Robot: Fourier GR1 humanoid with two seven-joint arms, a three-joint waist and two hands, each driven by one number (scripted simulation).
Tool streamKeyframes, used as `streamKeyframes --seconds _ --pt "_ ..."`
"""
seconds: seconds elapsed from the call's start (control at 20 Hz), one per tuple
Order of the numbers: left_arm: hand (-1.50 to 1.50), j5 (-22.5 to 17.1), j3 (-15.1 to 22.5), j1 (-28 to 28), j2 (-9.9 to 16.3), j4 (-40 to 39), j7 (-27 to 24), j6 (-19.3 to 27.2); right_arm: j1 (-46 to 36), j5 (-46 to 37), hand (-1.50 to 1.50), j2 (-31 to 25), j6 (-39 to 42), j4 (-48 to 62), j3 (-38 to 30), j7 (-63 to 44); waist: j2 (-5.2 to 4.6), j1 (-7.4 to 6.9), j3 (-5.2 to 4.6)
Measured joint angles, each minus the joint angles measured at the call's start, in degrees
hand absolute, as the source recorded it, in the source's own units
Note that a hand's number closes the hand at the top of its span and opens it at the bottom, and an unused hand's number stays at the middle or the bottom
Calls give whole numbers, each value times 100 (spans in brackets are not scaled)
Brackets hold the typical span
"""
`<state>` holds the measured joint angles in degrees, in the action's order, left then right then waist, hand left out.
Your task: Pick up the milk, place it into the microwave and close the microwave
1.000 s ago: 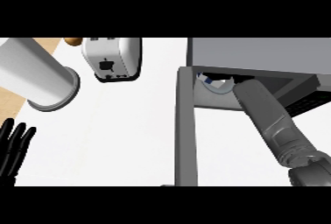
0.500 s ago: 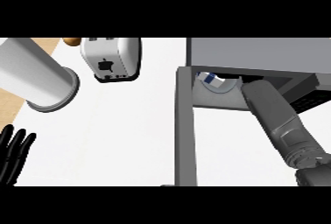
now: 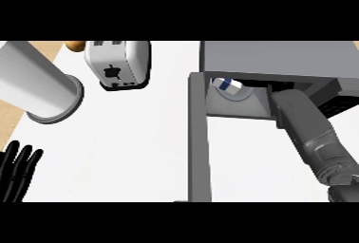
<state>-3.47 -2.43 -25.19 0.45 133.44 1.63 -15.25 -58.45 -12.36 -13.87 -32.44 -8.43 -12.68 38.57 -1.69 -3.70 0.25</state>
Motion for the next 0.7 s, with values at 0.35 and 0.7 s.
streamKeyframes --seconds 0.35,0.7 --pt "-150 7 99 -75 -7 76 57 99 135 238 -150 66 840 -161 -177 102 57 74 -32" --pt "-150 -48 199 -189 -20 145 41 112 402 437 -150 174 1637 -440 -249 155 143 144 -74"
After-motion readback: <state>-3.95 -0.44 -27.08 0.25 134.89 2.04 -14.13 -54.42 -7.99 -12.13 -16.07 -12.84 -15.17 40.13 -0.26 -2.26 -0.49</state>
